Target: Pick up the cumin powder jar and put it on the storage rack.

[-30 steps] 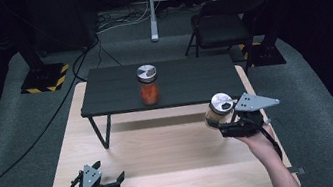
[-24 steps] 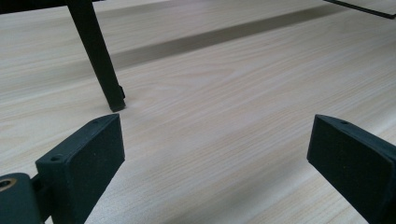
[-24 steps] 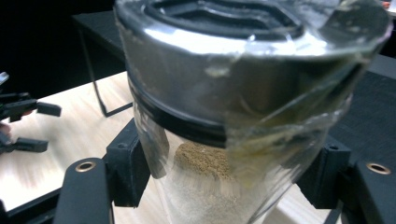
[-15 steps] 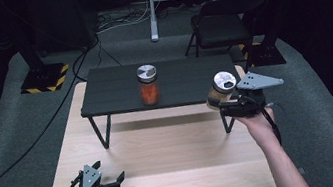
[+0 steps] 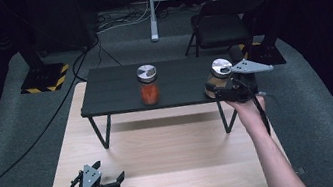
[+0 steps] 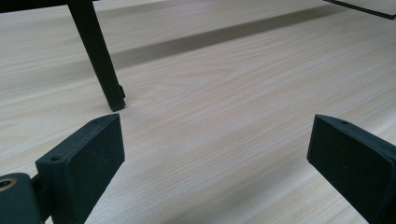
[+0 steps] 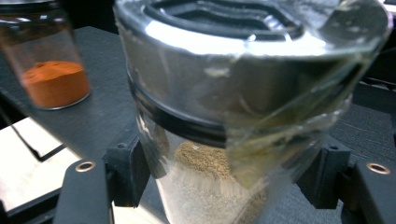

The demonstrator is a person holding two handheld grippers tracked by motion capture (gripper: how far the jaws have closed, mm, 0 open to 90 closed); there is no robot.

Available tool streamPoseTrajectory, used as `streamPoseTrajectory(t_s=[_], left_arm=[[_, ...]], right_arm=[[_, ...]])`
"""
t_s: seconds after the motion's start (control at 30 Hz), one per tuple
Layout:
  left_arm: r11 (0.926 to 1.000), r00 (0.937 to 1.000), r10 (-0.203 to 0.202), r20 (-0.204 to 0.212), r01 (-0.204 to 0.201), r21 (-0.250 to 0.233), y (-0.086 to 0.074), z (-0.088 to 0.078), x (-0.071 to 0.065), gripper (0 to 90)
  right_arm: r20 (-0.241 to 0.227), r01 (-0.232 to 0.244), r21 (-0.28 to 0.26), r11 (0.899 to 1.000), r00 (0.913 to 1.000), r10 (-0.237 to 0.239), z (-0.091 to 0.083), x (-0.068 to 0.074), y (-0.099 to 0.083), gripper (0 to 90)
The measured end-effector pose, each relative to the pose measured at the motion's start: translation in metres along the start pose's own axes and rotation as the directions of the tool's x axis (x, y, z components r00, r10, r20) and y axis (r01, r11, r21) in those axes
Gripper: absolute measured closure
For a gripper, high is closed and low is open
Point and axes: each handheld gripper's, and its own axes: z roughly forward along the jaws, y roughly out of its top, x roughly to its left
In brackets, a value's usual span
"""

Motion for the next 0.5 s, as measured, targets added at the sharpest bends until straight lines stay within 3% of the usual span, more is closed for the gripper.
streamPoseTrajectory(t_s=[0.13, 0.5], left_arm=[[1.0000, 1.0000, 0.001, 0.000, -0.001, 0.000, 0.000, 0.000, 0.000, 3.9], [1.0000, 1.0000, 0.000, 0.000, 0.000, -0.001, 0.000, 0.000, 0.000, 3.9]], right_arm=[[0.020, -0.032, 0.012, 0.999, 0.9993, 0.032, 0.010, 0.000, 0.002, 30.0], [0.033, -0.029, 0.012, 1.000, 0.9990, 0.029, 0.019, 0.000, 0.001, 27.7]])
